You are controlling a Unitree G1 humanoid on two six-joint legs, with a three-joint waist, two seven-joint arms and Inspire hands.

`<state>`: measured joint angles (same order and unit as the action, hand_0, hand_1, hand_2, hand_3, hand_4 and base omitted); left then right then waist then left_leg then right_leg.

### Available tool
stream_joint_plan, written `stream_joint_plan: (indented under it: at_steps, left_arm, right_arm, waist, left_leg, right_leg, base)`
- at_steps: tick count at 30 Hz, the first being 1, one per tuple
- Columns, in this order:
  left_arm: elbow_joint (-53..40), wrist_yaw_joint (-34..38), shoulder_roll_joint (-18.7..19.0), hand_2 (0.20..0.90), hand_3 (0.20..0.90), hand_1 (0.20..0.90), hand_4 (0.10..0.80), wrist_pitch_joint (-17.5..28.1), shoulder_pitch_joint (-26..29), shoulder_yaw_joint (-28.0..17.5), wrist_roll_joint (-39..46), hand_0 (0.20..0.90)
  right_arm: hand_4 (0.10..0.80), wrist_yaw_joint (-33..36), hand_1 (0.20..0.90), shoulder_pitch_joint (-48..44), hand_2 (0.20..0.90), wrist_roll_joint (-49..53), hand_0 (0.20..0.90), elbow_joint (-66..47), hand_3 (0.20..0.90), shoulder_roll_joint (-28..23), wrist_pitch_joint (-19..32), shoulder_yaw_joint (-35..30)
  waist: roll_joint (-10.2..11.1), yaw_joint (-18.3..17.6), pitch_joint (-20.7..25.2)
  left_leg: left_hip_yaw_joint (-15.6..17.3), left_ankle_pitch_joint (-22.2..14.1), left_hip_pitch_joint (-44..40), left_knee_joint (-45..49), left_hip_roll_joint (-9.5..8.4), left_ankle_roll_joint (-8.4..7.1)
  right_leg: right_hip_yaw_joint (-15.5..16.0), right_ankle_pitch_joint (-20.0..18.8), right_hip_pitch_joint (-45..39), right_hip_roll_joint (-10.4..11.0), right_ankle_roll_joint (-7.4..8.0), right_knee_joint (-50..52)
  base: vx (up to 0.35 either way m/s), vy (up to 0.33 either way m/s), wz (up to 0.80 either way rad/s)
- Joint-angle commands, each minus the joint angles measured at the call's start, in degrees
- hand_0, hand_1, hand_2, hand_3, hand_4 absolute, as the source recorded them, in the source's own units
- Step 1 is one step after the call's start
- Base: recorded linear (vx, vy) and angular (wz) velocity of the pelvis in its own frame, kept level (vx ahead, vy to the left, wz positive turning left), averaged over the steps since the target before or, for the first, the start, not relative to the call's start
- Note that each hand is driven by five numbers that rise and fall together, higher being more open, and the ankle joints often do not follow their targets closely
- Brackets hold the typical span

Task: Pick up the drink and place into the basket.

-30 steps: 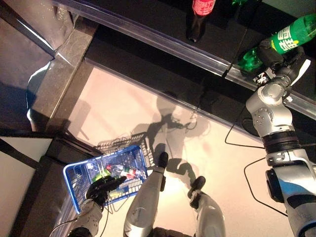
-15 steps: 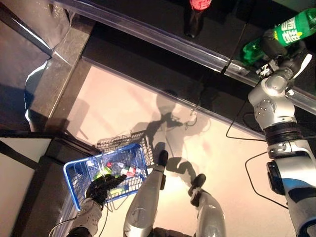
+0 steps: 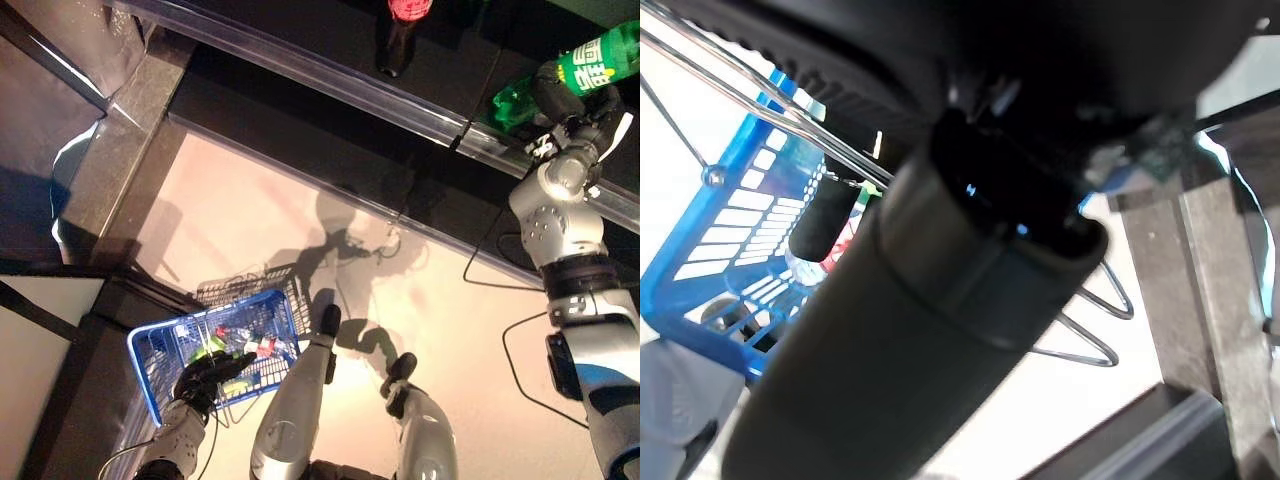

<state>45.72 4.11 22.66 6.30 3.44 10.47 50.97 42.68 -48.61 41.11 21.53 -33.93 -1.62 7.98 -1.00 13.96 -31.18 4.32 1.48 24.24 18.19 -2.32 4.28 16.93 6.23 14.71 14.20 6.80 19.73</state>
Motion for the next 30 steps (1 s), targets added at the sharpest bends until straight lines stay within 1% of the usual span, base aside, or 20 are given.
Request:
stream_joint_plan:
  at_steps: [1,2,4,7,8,9,11,14,17,20,23,25,26,28,30]
  left_arm:
    - [-14.4,-5.4,0.7,0.300,0.200,0.300,0.100,9.1,-1.7,-2.8,4.5,0.300]
    - [-17.0,-5.9,0.6,0.300,0.200,0.300,0.100,9.0,-2.2,-3.7,4.3,0.300]
    - [-20.4,-6.6,0.3,0.300,0.200,0.300,0.100,8.7,-3.0,-4.7,3.7,0.300]
    - [-24.1,-6.9,0.0,0.300,0.200,0.300,0.100,8.4,-4.0,-5.4,3.6,0.300]
    - [-26.7,-7.0,-0.2,0.300,0.200,0.300,0.100,8.2,-4.6,-5.9,3.3,0.300]
    - [-26.7,-7.0,-0.1,0.300,0.200,0.300,0.100,8.1,-4.7,-5.9,3.3,0.300]
    - [-28.8,-6.9,-0.2,0.300,0.200,0.300,0.100,7.8,-5.2,-6.3,3.2,0.300]
    - [-34.8,-6.3,-0.7,0.300,0.200,0.300,0.100,7.3,-5.8,-7.5,2.7,0.300]
    - [-38.6,-4.9,-0.7,0.300,0.200,0.300,0.100,6.7,-5.7,-8.3,2.5,0.300]
    - [-41.3,-4.6,-0.7,0.300,0.200,0.300,0.100,6.1,-6.1,-9.0,2.0,0.300]
    - [-44.2,-5.6,-0.5,0.300,0.200,0.300,0.100,5.5,-6.2,-9.5,1.9,0.300]
    - [-44.9,-5.7,-0.4,0.300,0.200,0.300,0.100,5.4,-6.3,-9.4,1.9,0.300]
    - [-46.8,-6.1,-0.3,0.300,0.200,0.300,0.100,4.9,-6.2,-9.2,2.1,0.300]
    - [-47.3,-6.4,-0.2,0.300,0.200,0.300,0.100,4.8,-6.3,-9.2,2.1,0.300]
    - [-50.6,-7.5,0.2,0.300,0.200,0.300,0.100,3.5,-6.3,-8.9,2.9,0.300]
  right_arm:
    - [0.100,-2.6,0.300,-9.1,0.300,-9.6,0.300,-13.9,0.200,-8.2,6.2,-1.6]
    - [0.100,-3.8,0.300,-6.0,0.300,-11.1,0.300,-18.3,0.200,-7.3,4.9,-2.7]
    - [0.100,-5.9,0.300,-2.0,0.300,-13.3,0.300,-22.6,0.200,-5.9,3.6,-3.3]
    - [0.100,-8.5,0.300,2.2,0.300,-14.7,0.300,-26.0,0.200,-4.3,3.3,-3.5]
    - [0.100,-9.7,0.300,5.4,0.300,-15.7,0.300,-28.4,0.200,-3.2,3.4,-3.6]
    - [0.100,-9.7,0.300,5.5,0.300,-15.8,0.300,-28.5,0.200,-3.1,3.4,-3.6]
    - [0.100,-11.1,0.300,8.1,0.300,-16.5,0.300,-30.5,0.200,-2.3,3.1,-3.4]
    - [0.100,-14.9,0.300,14.7,0.300,-17.9,0.300,-36.0,0.200,0.1,2.4,-1.8]
    - [0.100,-17.0,0.300,18.1,0.300,-17.5,0.300,-38.6,0.200,1.3,2.2,-0.5]
    - [0.100,-18.2,0.300,20.6,0.300,-17.5,0.300,-40.4,0.200,2.4,2.1,0.8]
    - [0.100,-21.2,0.300,22.7,0.300,-16.6,0.300,-42.8,0.200,3.4,1.6,3.7]
    - [0.100,-22.0,0.300,23.0,0.300,-16.2,0.300,-43.3,0.200,3.5,1.6,4.3]
    - [0.100,-23.6,0.300,23.5,0.300,-15.7,0.300,-44.6,0.200,3.8,1.1,5.9]
    - [0.100,-24.0,0.300,23.6,0.300,-15.6,0.300,-44.8,0.200,3.9,0.9,6.4]
    - [0.100,-24.7,0.300,23.8,0.300,-15.3,0.300,-45.7,0.200,4.2,0.2,8.8]
  waist:
    - [-2.2,-0.8,1.4]
    - [-2.1,-1.0,1.4]
    - [-1.9,-1.2,2.2]
    - [-1.6,-1.4,3.2]
    - [-1.3,-1.7,4.1]
    - [-1.3,-1.7,4.1]
    - [-1.1,-1.8,4.8]
    - [-0.4,-2.3,7.0]
    - [-0.1,-2.6,8.7]
    - [0.3,-2.6,9.9]
    - [0.7,-2.4,11.4]
    - [0.8,-2.3,11.6]
    - [0.9,-2.1,12.2]
    - [0.9,-2.1,12.4]
    - [0.9,-1.6,13.2]
  left_leg:
    - [-3.8,-4.6,-5.0,3.1,0.91,-3.65]
    - [-4.0,-4.9,-6.2,3.6,0.81,-3.75]
    - [-4.3,-5.1,-7.6,3.5,0.84,-3.96]
    - [-4.5,-4.9,-8.8,3.0,1.05,-4.27]
    - [-4.6,-4.8,-9.6,2.6,1.26,-4.48]
    - [-4.6,-4.8,-9.7,2.5,1.25,-4.48]
    - [-4.6,-4.7,-10.4,2.1,1.46,-4.74]
    - [-4.3,-4.5,-12.7,0.8,2.35,-5.50]
    - [-4.3,-3.8,-13.9,-0.6,2.82,-5.96]
    - [-4.3,-3.4,-15.1,-1.9,3.10,-6.27]
    - [-4.4,-2.8,-16.2,-3.2,3.47,-6.69]
    - [-4.5,-2.6,-16.4,-3.3,3.52,-6.77]
    - [-4.7,-2.4,-16.7,-3.8,3.59,-6.95]
    - [-4.8,-2.3,-16.8,-3.9,3.60,-6.99]
    - [-5.3,-1.9,-17.3,-4.5,3.55,-7.14]
  right_leg:
    - [1.9,-0.3,-2.2,-1.0,-3.73,4.3]
    - [2.0,0.4,-3.5,-1.0,-4.04,5.1]
    - [2.3,1.1,-5.3,-1.3,-4.52,5.3]
    - [2.5,1.5,-7.0,-1.7,-4.84,5.0]
    - [2.6,1.7,-8.1,-1.9,-5.00,4.6]
    - [2.6,1.7,-8.2,-1.9,-5.00,4.5]
    - [2.8,1.9,-9.3,-2.1,-5.05,3.9]
    - [3.0,2.4,-12.3,-2.7,-5.28,2.7]
    - [3.2,2.2,-13.8,-3.2,-5.24,1.2]
    - [3.3,2.2,-15.2,-3.6,-5.03,0.0]
    - [3.3,1.9,-16.5,-4.2,-4.83,-1.5]
    - [3.3,1.9,-16.7,-4.3,-4.81,-1.7]
    - [3.4,1.8,-17.1,-4.6,-4.71,-2.1]
    - [3.4,1.8,-17.3,-4.7,-4.69,-2.3]
    - [3.6,1.7,-17.9,-4.9,-4.57,-2.8]
  base:
    - [-0.019,-0.006,0.04]
    - [-0.008,-0.009,0.05]
    - [0.032,-0.017,0.12]
    - [0.041,-0.022,0.09]
    - [0.029,-0.016,0.10]
    - [0.036,-0.020,0.11]
    - [0.032,-0.020,0.18]
    - [0.049,-0.025,0.18]
    - [0.037,-0.012,0.00]
    - [0.026,-0.021,-0.02]
    - [-0.003,-0.020,0.03]
    - [-0.012,-0.013,-0.02]
    - [-0.025,-0.027,-0.04]
    - [0.000,0.000,0.00]
    - [-0.022,-0.024,0.09]
